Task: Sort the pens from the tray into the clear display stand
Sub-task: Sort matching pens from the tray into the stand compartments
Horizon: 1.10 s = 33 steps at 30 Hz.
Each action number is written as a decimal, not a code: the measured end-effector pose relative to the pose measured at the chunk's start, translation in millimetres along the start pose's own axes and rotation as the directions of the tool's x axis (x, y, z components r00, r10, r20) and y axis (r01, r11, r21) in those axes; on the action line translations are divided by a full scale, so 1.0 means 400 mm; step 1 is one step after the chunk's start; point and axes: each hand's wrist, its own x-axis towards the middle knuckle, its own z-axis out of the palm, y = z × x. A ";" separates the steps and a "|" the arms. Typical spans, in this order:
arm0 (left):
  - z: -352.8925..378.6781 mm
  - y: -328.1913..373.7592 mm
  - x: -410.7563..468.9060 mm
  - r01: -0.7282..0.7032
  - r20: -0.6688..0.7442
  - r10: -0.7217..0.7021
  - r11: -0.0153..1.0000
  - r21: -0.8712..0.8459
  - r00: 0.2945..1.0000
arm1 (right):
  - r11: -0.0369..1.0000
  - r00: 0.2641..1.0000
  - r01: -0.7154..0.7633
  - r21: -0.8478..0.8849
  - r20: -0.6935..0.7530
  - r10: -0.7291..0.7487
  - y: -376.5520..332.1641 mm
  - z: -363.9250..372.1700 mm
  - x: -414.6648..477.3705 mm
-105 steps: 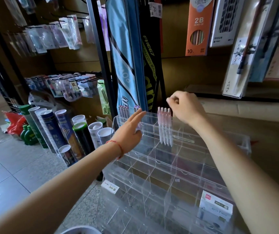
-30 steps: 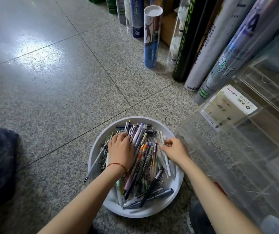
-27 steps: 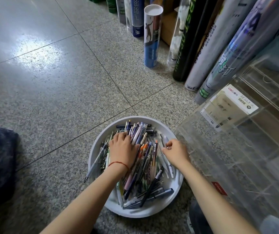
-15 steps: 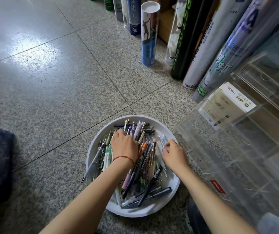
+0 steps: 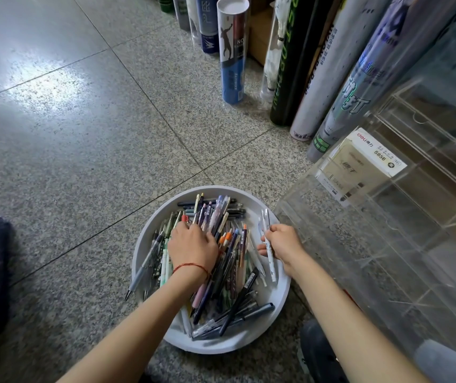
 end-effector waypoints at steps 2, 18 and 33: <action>-0.006 0.001 -0.009 -0.005 -0.050 0.006 1.000 0.012 0.999 | 0.999 0.999 0.049 0.005 -0.020 -0.049 -0.011 0.001 -0.008; -0.067 0.030 0.023 0.280 0.213 -0.286 0.220 -0.934 0.934 | 0.719 0.901 0.414 -0.558 0.140 -0.411 -0.059 0.043 -0.023; -0.059 0.005 0.029 0.455 0.423 -0.169 0.374 -0.808 0.890 | 0.495 0.882 0.467 -0.733 0.429 -0.196 -0.057 0.088 0.031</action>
